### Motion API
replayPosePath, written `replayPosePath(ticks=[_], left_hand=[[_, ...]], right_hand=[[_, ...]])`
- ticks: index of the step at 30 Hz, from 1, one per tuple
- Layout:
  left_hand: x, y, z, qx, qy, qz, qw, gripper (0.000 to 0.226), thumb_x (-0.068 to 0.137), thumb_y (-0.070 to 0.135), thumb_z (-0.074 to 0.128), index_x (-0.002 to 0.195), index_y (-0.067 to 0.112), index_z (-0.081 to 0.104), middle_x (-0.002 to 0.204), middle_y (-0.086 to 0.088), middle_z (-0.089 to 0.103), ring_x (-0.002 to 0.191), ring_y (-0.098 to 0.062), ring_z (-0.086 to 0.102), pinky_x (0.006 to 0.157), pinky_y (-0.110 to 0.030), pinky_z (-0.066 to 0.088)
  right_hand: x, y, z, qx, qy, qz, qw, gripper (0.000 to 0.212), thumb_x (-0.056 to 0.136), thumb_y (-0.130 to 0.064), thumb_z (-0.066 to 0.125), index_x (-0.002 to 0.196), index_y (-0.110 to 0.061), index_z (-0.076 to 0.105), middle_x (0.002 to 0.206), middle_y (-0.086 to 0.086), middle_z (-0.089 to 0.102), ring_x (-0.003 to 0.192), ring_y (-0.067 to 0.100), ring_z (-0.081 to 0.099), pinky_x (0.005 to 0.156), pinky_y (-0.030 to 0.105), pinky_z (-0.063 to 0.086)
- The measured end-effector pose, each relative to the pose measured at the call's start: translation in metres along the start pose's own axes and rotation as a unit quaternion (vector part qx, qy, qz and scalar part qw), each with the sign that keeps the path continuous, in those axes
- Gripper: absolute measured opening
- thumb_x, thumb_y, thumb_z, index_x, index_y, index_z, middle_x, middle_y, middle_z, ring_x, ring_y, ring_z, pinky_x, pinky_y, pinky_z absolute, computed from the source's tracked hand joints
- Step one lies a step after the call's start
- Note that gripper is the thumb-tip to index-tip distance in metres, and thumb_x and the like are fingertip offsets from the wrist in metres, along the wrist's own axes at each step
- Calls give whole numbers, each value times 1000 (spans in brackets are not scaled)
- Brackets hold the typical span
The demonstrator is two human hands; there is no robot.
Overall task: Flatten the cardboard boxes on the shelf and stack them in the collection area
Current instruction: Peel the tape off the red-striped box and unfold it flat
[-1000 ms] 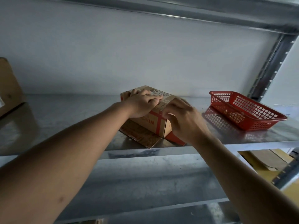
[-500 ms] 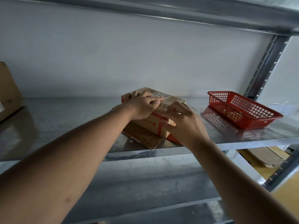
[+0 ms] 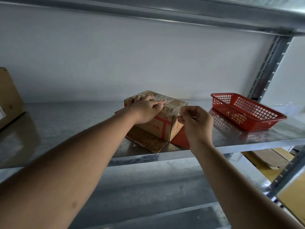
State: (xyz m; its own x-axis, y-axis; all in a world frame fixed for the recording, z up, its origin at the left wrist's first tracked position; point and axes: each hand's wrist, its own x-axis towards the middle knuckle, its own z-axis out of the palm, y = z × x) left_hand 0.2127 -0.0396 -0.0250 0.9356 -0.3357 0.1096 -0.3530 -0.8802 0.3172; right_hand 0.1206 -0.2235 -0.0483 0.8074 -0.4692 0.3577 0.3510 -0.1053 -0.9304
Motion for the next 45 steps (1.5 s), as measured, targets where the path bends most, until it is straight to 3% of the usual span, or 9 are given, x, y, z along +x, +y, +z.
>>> replayPosePath(ticks=[3, 5, 11, 16, 20, 30, 37, 41, 45], left_hand=[[0, 1, 0, 1, -1, 0, 1000, 56, 95, 72, 7, 147, 71, 28, 167, 10, 22, 152, -29, 6, 121, -61, 6], [0, 1, -1, 7, -5, 2, 1000, 59, 93, 73, 6, 147, 70, 28, 168, 9, 22, 153, -29, 5, 121, -61, 6], [1, 2, -2, 16, -8, 4, 1000, 63, 90, 71, 1, 149, 70, 24, 169, 6, 21, 154, -30, 7, 121, -61, 7], [-2, -1, 0, -10, -1, -1, 1000, 55, 93, 72, 7, 144, 74, 25, 168, 12, 20, 152, -28, 4, 120, -61, 4], [-2, 0, 0, -12, -4, -3, 1000, 51, 95, 72, 9, 144, 75, 25, 167, 13, 21, 151, -28, 6, 120, -61, 3], [0, -2, 1, -38, 1, 2, 999, 50, 94, 73, 13, 142, 76, 27, 165, 15, 22, 150, -23, 4, 120, -56, 0], [2, -2, 3, -37, 9, -8, 999, 48, 94, 73, 15, 140, 77, 27, 165, 17, 23, 150, -21, 3, 118, -53, -1], [1, -2, 2, -36, 7, -5, 999, 49, 96, 72, 15, 143, 75, 27, 165, 16, 22, 150, -21, 3, 117, -54, 0], [-2, -3, 1, -24, 9, 11, 1000, 49, 99, 70, 12, 146, 72, 28, 166, 14, 22, 151, -24, 4, 115, -55, 2]], right_hand=[[5, -3, -4, 133, 40, 106, 985, 8, 98, -11, 71, 93, -5, 70, 74, 4, 74, 73, 15, 74, 72, 29, 64], [9, -5, -10, 144, 48, 105, 983, 6, 96, -8, 72, 93, -4, 70, 77, 8, 74, 74, 16, 74, 74, 31, 64], [6, -16, -17, -80, -68, -98, 990, 19, 84, -5, 81, 95, -21, 79, 84, -7, 78, 80, 4, 75, 73, 20, 60], [2, -20, -9, -284, -188, -318, 885, 29, 80, -6, 81, 100, -26, 81, 94, -9, 71, 84, 3, 67, 77, 11, 51], [5, -23, -5, -402, -249, -374, 797, 28, 81, -16, 85, 106, -27, 81, 99, -3, 65, 99, 15, 56, 79, 31, 52], [-13, -17, 6, -498, -155, -430, 737, 18, 82, -4, 81, 98, -13, 80, 105, 3, 68, 99, 29, 64, 56, 44, 59], [-18, -16, 15, -528, -111, -388, 747, 10, 85, -3, 75, 94, -4, 72, 101, 9, 65, 96, 30, 64, 54, 41, 58], [-16, -18, 16, -532, -112, -371, 752, 13, 93, -10, 66, 104, -6, 71, 111, 8, 67, 101, 29, 64, 65, 43, 60], [-11, -24, 14, -451, -93, -331, 823, 7, 98, -12, 61, 100, -11, 68, 102, 6, 70, 84, 27, 68, 63, 36, 55]])
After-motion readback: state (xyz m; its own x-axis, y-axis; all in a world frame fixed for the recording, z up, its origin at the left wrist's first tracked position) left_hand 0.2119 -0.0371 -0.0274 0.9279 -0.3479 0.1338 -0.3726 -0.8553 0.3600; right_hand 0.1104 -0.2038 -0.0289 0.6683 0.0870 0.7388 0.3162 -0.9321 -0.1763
